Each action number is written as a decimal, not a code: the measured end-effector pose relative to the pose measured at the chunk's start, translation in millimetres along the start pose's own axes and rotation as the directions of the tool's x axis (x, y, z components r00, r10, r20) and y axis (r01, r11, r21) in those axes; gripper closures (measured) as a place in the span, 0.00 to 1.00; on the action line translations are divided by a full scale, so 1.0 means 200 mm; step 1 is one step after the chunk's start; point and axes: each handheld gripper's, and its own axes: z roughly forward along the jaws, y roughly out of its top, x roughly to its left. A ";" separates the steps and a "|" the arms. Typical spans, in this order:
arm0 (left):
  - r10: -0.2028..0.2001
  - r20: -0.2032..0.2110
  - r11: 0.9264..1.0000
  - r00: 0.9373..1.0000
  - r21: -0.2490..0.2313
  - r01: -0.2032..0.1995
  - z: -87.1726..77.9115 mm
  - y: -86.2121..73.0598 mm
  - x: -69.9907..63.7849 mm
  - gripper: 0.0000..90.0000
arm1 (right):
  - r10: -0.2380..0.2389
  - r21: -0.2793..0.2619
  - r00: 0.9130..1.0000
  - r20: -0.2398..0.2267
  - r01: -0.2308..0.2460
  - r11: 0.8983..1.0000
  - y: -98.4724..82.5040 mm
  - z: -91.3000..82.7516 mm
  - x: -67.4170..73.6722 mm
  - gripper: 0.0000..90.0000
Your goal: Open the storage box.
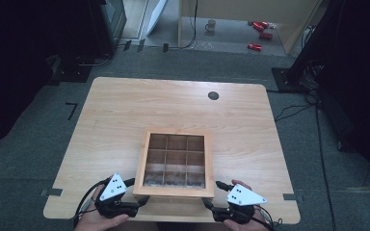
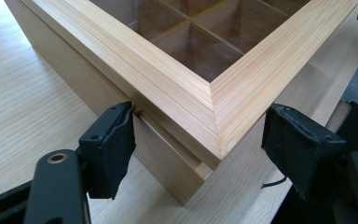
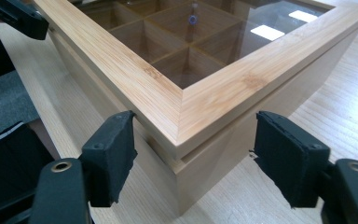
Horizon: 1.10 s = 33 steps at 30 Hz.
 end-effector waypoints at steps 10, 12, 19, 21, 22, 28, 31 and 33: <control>-0.002 -0.002 1.000 1.000 -0.001 0.002 0.00 0.00 0.00 0.29 | 0.000 -0.018 1.000 -0.008 0.000 1.000 0.00 -0.01 0.00 0.36; -0.006 0.000 1.000 1.000 -0.003 0.006 0.00 0.01 0.00 0.29 | 0.000 -0.019 1.000 -0.009 0.000 1.000 0.00 -0.01 0.00 0.36; -0.006 0.001 1.000 1.000 -0.006 0.006 -0.01 0.01 -0.01 0.30 | -0.011 -0.013 1.000 -0.006 0.011 1.000 0.00 0.00 0.00 0.36; -0.007 0.001 1.000 1.000 -0.008 0.007 -0.01 0.01 -0.01 0.30 | -0.012 -0.014 1.000 -0.006 0.012 1.000 0.00 0.00 0.00 0.37; -0.006 0.000 1.000 1.000 -0.007 0.006 -0.01 0.01 -0.01 0.30 | -0.010 -0.013 1.000 -0.010 0.010 1.000 0.00 0.00 0.00 0.38; -0.006 0.001 1.000 1.000 -0.011 0.006 -0.01 0.01 -0.01 0.30 | -0.004 -0.022 1.000 -0.017 0.003 1.000 0.00 0.00 0.01 0.40; -0.006 0.000 1.000 1.000 -0.011 0.006 -0.01 0.01 -0.01 0.30 | 0.006 -0.039 1.000 -0.024 -0.007 0.999 0.00 -0.01 0.00 0.41; -0.011 0.002 1.000 1.000 -0.015 0.011 -0.01 0.01 -0.01 0.30 | 0.016 -0.052 0.999 -0.033 -0.018 0.998 0.01 -0.02 0.00 0.43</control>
